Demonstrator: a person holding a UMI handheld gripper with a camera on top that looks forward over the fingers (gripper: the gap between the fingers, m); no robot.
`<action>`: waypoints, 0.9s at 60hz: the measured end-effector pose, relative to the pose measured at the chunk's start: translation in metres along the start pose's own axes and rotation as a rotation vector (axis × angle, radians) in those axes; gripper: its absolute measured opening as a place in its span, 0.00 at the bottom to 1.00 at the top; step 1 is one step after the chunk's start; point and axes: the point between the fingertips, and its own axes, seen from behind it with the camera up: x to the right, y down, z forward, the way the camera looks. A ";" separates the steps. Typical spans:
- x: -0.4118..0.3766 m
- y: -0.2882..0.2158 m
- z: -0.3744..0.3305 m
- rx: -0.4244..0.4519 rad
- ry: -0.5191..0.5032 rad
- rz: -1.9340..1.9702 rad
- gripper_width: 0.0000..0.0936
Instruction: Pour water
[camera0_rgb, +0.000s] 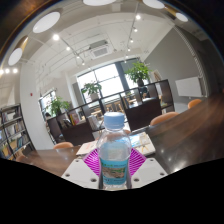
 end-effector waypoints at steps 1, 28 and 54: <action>0.007 -0.002 0.000 0.007 0.011 -0.041 0.34; 0.173 0.077 0.032 -0.106 0.201 -0.330 0.36; 0.214 0.130 0.038 -0.101 0.229 -0.339 0.40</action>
